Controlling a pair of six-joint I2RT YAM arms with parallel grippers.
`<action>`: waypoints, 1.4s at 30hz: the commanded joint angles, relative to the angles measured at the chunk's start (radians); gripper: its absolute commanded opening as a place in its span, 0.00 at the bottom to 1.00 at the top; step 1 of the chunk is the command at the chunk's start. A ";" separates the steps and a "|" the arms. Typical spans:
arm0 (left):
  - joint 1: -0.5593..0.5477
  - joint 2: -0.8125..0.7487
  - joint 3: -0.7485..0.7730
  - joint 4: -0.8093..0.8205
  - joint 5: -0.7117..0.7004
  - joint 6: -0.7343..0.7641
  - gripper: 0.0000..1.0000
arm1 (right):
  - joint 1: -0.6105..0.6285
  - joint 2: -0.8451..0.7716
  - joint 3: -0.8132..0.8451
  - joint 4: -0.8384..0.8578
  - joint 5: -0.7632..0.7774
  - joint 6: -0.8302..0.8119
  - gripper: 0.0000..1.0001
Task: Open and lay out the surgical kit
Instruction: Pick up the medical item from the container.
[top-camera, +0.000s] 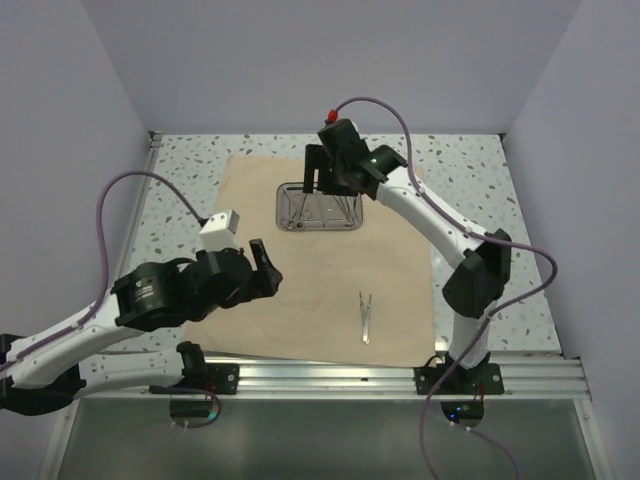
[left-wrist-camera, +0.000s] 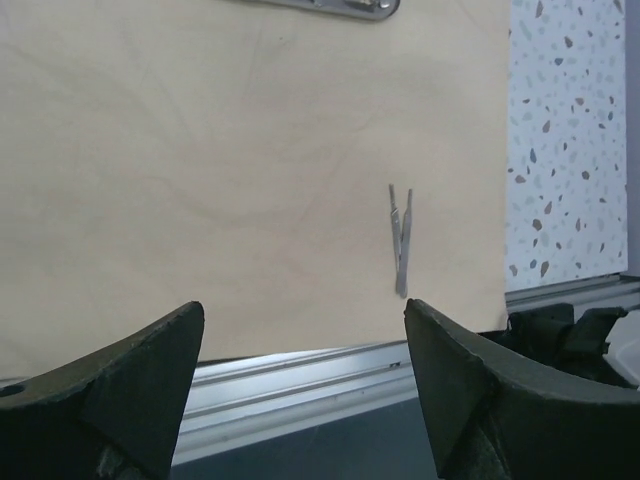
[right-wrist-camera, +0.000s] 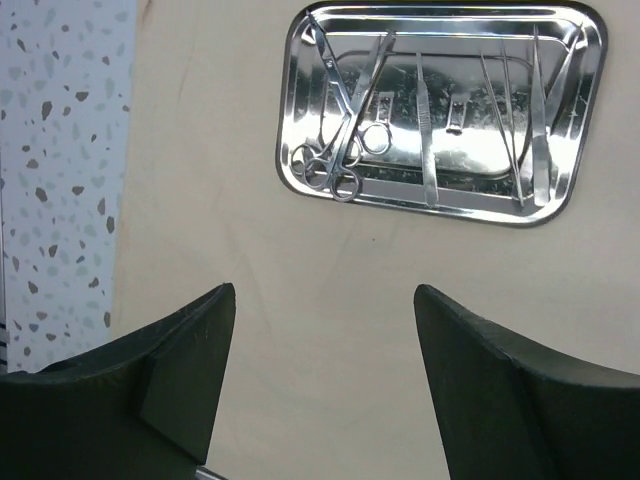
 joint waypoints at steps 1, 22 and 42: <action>-0.003 -0.117 -0.049 -0.126 0.026 -0.054 0.84 | -0.013 0.122 0.162 -0.057 -0.004 -0.002 0.76; 0.000 0.010 0.103 -0.127 -0.201 0.075 0.99 | -0.036 0.439 0.274 -0.125 0.149 -0.148 0.71; 0.192 0.198 0.103 0.088 -0.032 0.366 0.99 | -0.067 0.528 0.270 -0.021 0.024 -0.180 0.61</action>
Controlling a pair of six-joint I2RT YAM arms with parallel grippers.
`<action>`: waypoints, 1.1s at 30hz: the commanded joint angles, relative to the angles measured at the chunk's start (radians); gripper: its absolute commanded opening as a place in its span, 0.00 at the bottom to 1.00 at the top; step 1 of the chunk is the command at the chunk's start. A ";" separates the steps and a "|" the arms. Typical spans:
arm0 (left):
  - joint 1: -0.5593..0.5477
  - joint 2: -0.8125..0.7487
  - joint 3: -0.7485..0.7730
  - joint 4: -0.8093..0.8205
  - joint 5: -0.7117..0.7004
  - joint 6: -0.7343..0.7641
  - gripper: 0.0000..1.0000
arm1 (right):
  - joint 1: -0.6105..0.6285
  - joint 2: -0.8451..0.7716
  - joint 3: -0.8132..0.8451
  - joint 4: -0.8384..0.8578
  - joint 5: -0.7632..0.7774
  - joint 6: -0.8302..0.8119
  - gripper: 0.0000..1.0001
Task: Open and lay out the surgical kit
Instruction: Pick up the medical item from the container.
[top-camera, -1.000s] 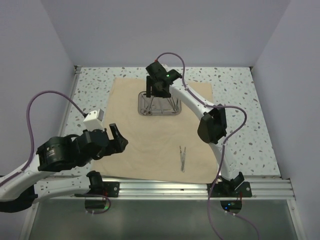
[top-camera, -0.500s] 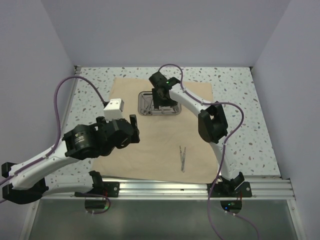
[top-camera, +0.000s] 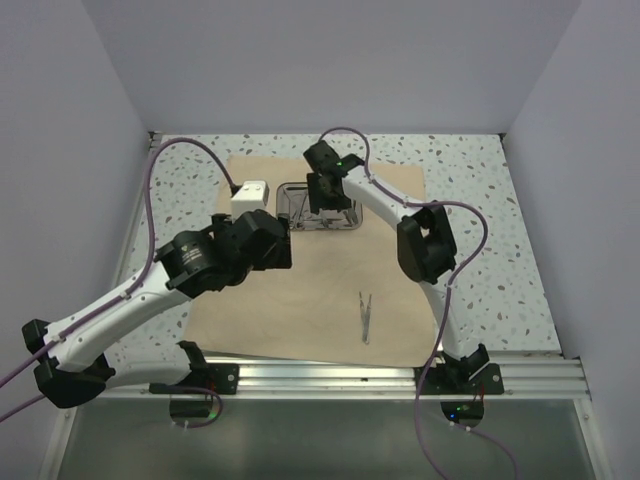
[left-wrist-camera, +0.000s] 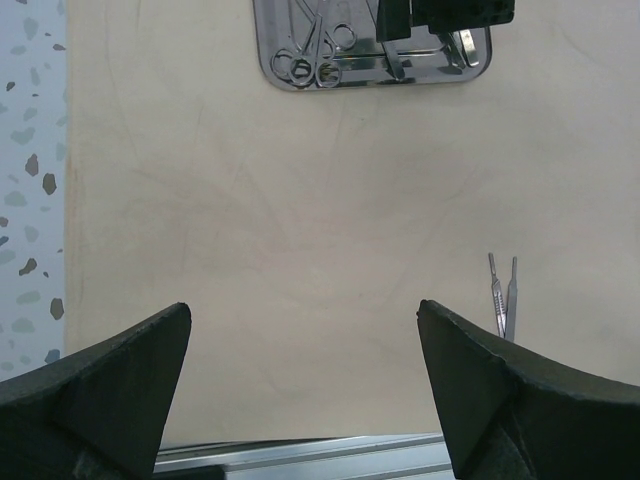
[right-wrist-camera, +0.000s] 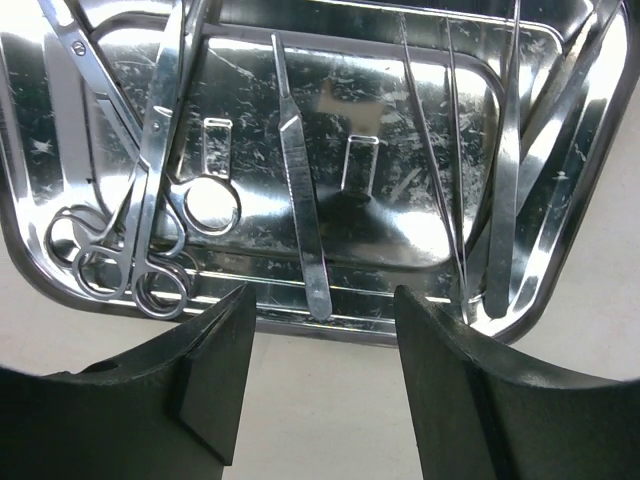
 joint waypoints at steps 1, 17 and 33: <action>0.011 0.010 0.015 0.053 0.006 0.037 0.99 | 0.000 0.033 0.075 0.016 -0.035 -0.018 0.61; 0.058 0.018 -0.006 0.082 0.020 0.077 1.00 | 0.003 0.078 0.033 0.023 -0.038 0.024 0.54; 0.112 0.021 -0.017 0.099 0.061 0.146 0.99 | 0.006 0.099 -0.041 0.056 -0.038 0.064 0.45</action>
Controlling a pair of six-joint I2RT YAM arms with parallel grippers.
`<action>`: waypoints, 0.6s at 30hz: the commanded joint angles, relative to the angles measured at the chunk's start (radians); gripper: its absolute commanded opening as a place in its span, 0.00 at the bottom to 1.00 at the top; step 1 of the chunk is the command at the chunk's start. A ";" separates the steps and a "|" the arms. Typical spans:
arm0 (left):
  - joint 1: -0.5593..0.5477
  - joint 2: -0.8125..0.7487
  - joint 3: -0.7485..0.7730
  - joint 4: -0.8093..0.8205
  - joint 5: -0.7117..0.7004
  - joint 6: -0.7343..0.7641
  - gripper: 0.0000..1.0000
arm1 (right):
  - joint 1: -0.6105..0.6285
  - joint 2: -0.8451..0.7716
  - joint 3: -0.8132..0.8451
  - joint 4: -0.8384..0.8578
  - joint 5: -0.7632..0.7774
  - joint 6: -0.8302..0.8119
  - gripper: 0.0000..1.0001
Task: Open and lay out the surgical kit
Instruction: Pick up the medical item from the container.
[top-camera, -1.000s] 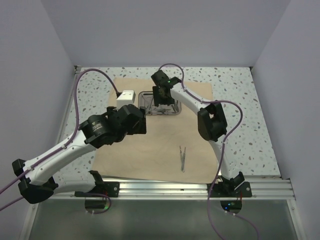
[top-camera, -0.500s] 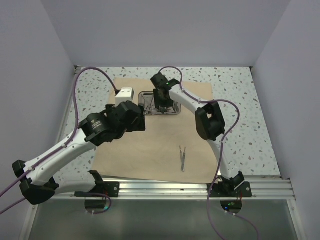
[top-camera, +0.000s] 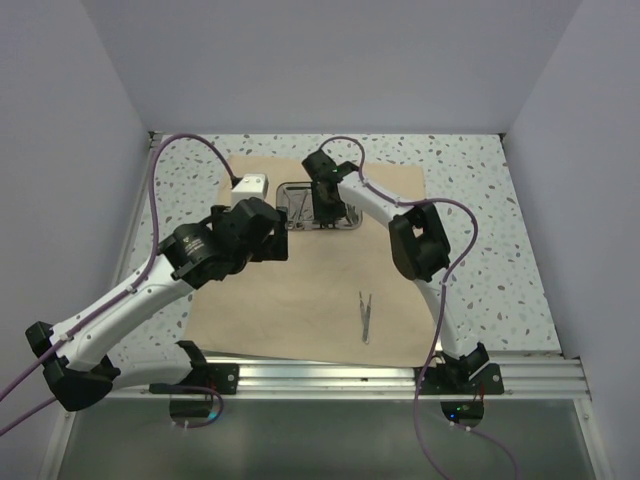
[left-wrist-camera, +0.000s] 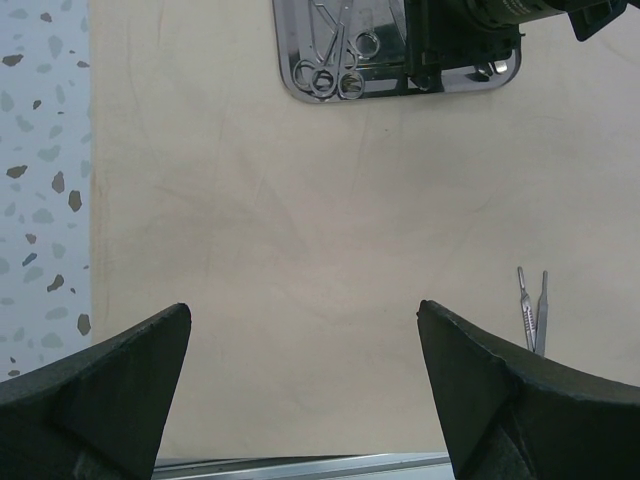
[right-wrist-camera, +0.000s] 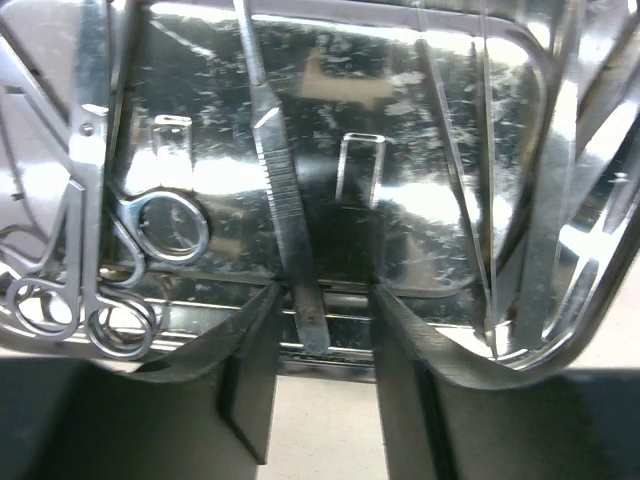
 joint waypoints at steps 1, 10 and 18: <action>0.014 0.001 -0.003 0.042 0.011 0.041 0.99 | 0.005 0.034 -0.028 0.022 -0.023 0.035 0.41; 0.032 -0.003 -0.006 0.048 0.024 0.064 0.99 | 0.028 0.075 0.014 -0.044 0.020 0.039 0.26; 0.037 -0.024 -0.023 0.043 0.027 0.065 1.00 | 0.035 0.083 -0.018 -0.050 0.022 0.050 0.00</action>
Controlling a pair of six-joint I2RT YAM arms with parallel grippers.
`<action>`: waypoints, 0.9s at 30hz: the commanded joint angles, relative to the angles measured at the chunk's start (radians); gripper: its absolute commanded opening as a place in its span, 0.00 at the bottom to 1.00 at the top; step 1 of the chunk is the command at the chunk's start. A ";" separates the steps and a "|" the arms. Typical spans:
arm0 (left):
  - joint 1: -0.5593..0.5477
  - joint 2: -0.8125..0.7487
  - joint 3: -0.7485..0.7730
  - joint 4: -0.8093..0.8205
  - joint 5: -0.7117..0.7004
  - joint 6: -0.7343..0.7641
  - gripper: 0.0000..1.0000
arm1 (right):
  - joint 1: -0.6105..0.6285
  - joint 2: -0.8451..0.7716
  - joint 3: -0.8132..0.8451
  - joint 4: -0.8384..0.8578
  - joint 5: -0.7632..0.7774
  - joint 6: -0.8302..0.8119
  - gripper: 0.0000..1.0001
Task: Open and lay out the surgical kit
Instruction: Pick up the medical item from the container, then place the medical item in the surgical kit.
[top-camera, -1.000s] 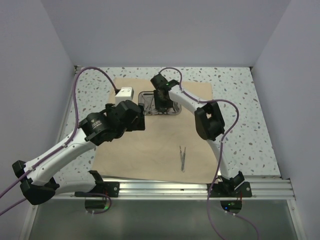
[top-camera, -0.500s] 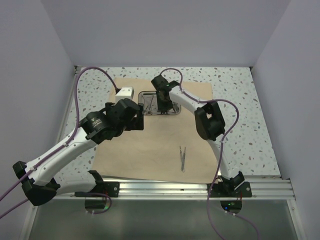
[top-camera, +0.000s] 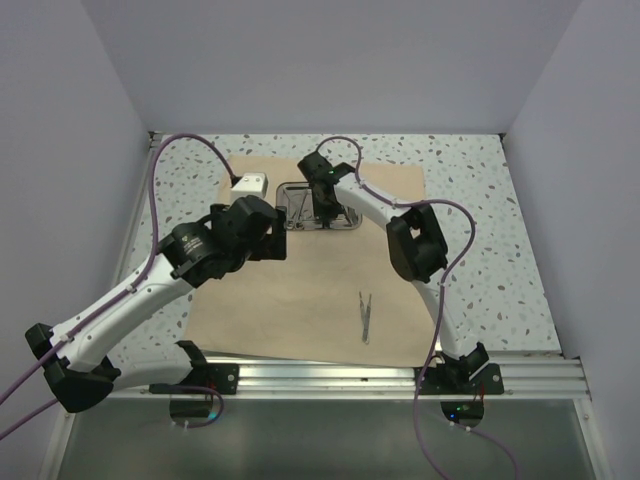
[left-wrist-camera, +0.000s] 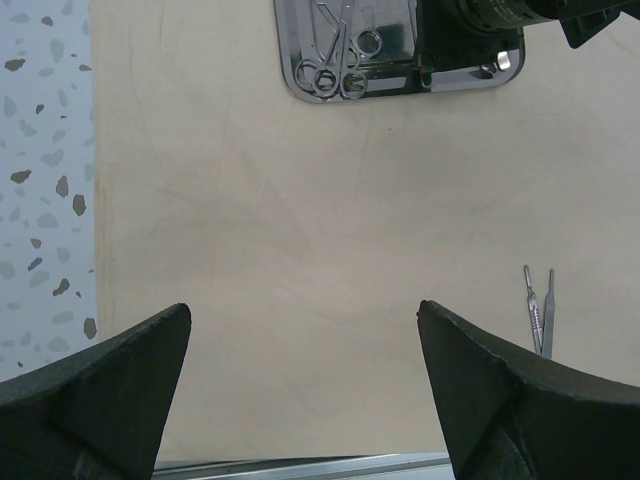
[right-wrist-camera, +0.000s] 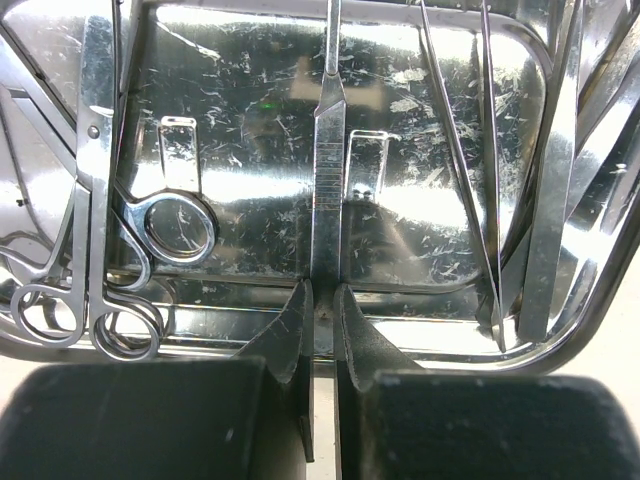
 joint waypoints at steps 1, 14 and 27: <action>0.011 -0.027 -0.020 0.034 0.005 0.022 0.99 | 0.015 0.072 -0.034 -0.035 -0.022 0.021 0.00; 0.014 -0.047 -0.006 0.066 0.008 0.056 0.99 | -0.005 -0.058 0.155 -0.131 0.035 -0.036 0.00; 0.063 0.013 0.044 0.114 0.063 0.168 0.99 | 0.002 -0.556 -0.393 -0.060 0.018 0.069 0.00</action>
